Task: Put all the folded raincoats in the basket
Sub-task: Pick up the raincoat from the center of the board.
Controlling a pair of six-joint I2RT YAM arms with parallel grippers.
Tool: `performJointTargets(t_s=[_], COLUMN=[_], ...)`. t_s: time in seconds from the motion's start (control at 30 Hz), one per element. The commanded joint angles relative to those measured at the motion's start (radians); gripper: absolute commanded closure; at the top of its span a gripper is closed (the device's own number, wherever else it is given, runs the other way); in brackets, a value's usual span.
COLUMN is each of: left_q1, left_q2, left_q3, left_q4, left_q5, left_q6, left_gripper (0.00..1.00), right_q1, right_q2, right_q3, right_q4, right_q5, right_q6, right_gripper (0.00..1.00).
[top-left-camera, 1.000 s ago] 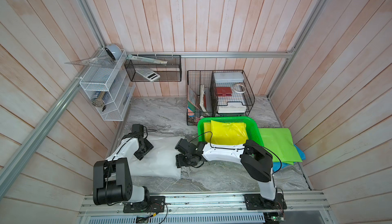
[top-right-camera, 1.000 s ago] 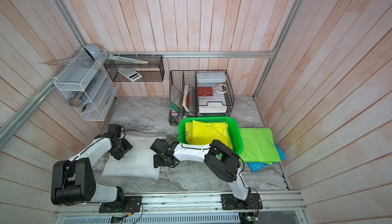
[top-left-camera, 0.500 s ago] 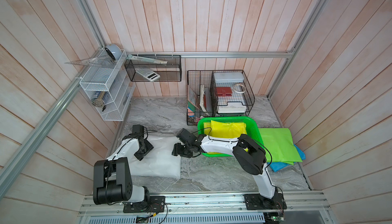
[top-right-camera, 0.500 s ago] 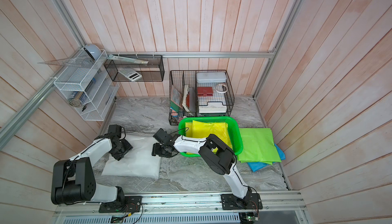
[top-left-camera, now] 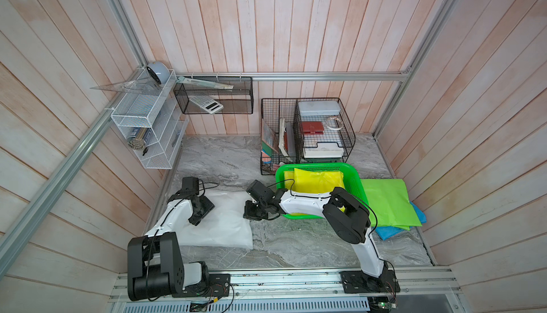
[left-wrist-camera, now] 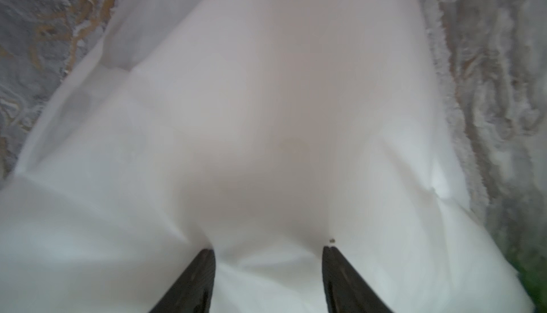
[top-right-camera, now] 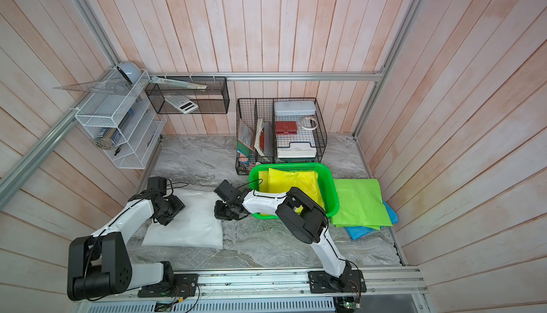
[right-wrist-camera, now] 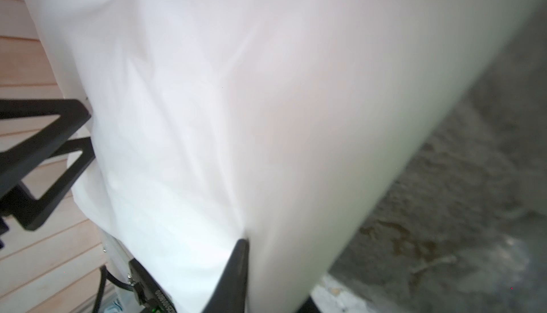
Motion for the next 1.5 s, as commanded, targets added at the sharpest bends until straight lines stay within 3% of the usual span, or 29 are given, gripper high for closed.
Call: performJointTargets(t_s=[0.0, 0.17, 0.4, 0.67, 0.97, 1.23, 1.47], left_q1=[0.001, 0.001, 0.001, -0.001, -0.020, -0.125, -0.183], left_q2=[-0.076, -0.132, -0.194, -0.223, -0.195, -0.161, -0.111], left_q3=[-0.008, -0.012, -0.045, -0.146, -0.162, -0.148, -0.167], left_q4=[0.030, 0.041, 0.051, 0.142, 0.118, 0.023, 0.030], left_q5=[0.077, 0.132, 0.224, 0.316, 0.258, 0.075, 0.047], left_q6=[0.016, 0.019, 0.007, -0.029, -0.034, -0.065, -0.083], left_gripper=[0.35, 0.31, 0.31, 0.30, 0.30, 0.30, 0.30], right_q1=[-0.010, -0.031, -0.044, -0.100, -0.164, -0.192, -0.198], right_q2=[-0.037, -0.098, -0.177, -0.215, -0.250, -0.242, -0.232], right_q3=[-0.012, 0.018, 0.084, 0.117, 0.111, 0.118, 0.124], right_q4=[-0.050, -0.188, -0.435, -0.578, -0.672, -0.682, -0.678], right_q5=[0.023, 0.038, 0.120, 0.112, 0.119, 0.116, 0.107], right_q6=[-0.067, -0.162, -0.329, -0.441, -0.514, -0.526, -0.526], right_gripper=[0.90, 0.99, 0.99, 0.99, 0.98, 0.97, 0.97])
